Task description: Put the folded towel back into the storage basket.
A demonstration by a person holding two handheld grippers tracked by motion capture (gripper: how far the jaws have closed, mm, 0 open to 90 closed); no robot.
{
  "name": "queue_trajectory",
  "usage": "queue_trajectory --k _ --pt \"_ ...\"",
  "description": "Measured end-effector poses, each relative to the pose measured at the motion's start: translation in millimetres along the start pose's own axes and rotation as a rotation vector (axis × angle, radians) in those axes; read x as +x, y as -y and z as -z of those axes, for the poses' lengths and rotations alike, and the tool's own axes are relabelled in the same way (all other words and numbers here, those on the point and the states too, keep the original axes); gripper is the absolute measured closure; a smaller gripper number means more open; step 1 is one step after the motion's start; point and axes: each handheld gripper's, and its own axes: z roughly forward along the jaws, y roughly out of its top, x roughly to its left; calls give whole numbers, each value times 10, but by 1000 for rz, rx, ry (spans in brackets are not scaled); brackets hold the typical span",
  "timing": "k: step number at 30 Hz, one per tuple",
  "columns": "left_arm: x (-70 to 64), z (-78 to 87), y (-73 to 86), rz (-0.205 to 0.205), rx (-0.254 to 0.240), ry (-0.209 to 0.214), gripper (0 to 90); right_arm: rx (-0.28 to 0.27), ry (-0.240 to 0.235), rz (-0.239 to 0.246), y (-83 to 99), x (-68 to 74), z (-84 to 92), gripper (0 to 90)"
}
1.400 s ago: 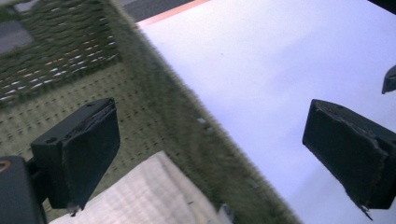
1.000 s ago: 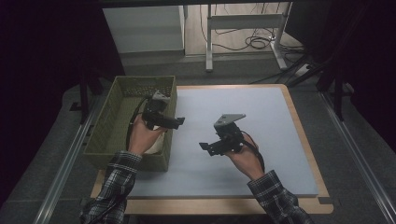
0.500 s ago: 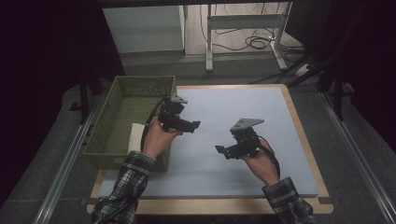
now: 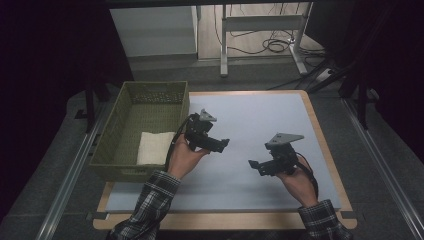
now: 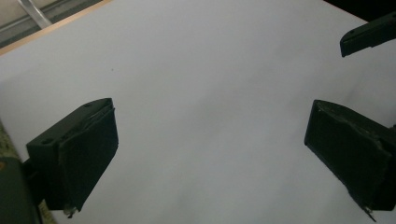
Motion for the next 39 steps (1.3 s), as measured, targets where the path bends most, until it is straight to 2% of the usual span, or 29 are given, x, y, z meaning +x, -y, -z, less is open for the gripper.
queue_trajectory --k 2,3,8,17,25,29,32,34,36,39 --pt "-89 -64 63 3 -5 18 29 1 -2 -10 59 -35 34 95" --pt "-89 -64 63 3 -5 18 29 1 -2 -10 59 -35 34 95" --pt "-263 -168 198 -27 -1 16 27 5 22 -29 235 -114 100 95" --pt "-473 -326 539 -28 13 30 24 15 49 -45 515 -184 102 92" --pt "-511 -419 826 -7 42 21 24 33 75 -46 722 -228 59 88" --pt "-513 -486 937 -18 70 -11 25 52 86 -43 803 -235 26 87" --pt "-495 -555 1006 -26 107 -16 24 69 89 -47 851 -242 -8 87" --pt "-469 -563 1023 2 97 -3 19 69 100 -40 849 -232 -6 87" --pt "-481 -572 1020 -12 107 -6 10 91 110 -31 846 -220 -27 81" --pt "-480 -572 1023 -9 108 -4 10 95 111 -34 846 -222 -33 79"
